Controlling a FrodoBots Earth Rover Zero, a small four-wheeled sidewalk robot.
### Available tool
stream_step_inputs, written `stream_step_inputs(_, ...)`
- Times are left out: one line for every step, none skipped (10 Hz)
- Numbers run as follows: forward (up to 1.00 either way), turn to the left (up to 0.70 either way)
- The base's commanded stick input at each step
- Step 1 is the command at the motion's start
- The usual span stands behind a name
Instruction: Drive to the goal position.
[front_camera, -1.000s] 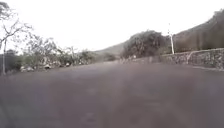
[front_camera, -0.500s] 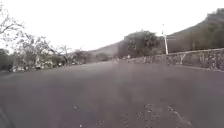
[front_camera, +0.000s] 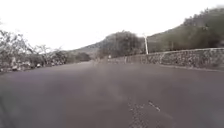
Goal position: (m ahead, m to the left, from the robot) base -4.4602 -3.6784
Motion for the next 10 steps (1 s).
stream_step_inputs(0.0,-0.45)
stream_step_inputs(0.0,-0.45)
stream_step_inputs(0.0,-0.45)
stream_step_inputs(0.0,-0.45)
stream_step_inputs(0.0,-0.45)
stream_step_inputs(0.0,-0.45)
stream_step_inputs(0.0,-0.45)
stream_step_inputs(0.0,-0.45)
stream_step_inputs(0.0,-0.45)
stream_step_inputs(0.0,-0.45)
